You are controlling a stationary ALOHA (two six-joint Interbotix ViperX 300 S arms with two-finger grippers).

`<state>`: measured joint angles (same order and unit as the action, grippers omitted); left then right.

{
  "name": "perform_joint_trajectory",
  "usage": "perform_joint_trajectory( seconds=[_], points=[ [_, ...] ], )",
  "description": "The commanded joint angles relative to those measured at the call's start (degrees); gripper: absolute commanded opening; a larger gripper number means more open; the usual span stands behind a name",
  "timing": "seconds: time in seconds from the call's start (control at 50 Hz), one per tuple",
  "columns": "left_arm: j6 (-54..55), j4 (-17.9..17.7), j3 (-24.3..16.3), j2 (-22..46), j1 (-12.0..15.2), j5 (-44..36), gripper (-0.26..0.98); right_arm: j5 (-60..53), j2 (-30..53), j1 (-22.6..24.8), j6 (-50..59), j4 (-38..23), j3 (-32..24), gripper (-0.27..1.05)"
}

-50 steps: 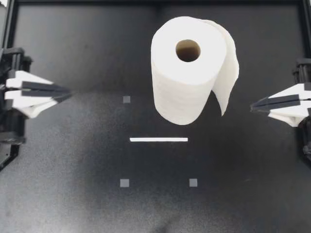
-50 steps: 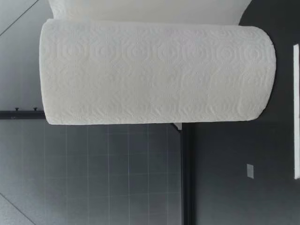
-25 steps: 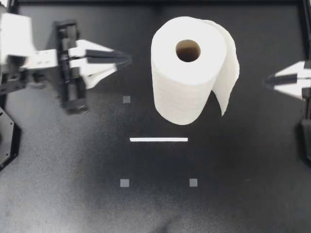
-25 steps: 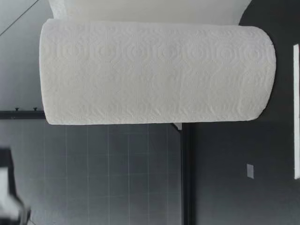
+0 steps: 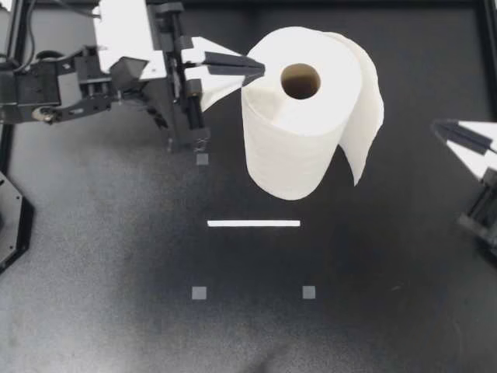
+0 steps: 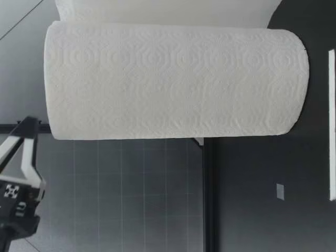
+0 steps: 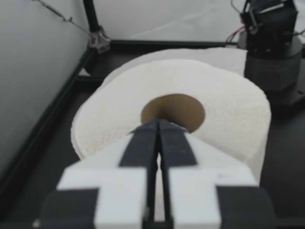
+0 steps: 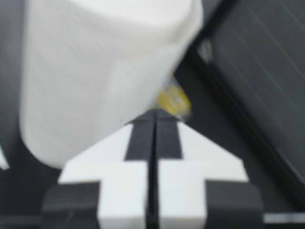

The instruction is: Pick up a piece of paper towel and place it on the spilled liquid.

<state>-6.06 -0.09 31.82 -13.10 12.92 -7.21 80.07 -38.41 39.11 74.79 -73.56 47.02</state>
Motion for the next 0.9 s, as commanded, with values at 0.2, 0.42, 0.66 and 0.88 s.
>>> perform_joint_trajectory(
  seconds=[0.2,0.42,0.66,0.88],
  points=[
    [0.1,-0.1,-4.0,2.3,0.3,4.1,0.08,-1.9,4.6,1.4,23.9,-9.0,4.4,0.13],
    [0.1,-0.1,-4.6,2.7,0.3,6.6,0.08,-3.2,7.6,0.6,31.8,-10.0,6.5,0.52],
    [0.3,-0.1,-4.7,3.1,0.3,8.4,0.08,-3.5,14.7,-3.9,35.8,-11.3,5.8,0.74],
    [0.2,-0.1,-4.7,3.2,0.3,8.5,0.08,-3.2,20.1,-9.1,35.8,-11.9,3.4,0.74]
  ],
)
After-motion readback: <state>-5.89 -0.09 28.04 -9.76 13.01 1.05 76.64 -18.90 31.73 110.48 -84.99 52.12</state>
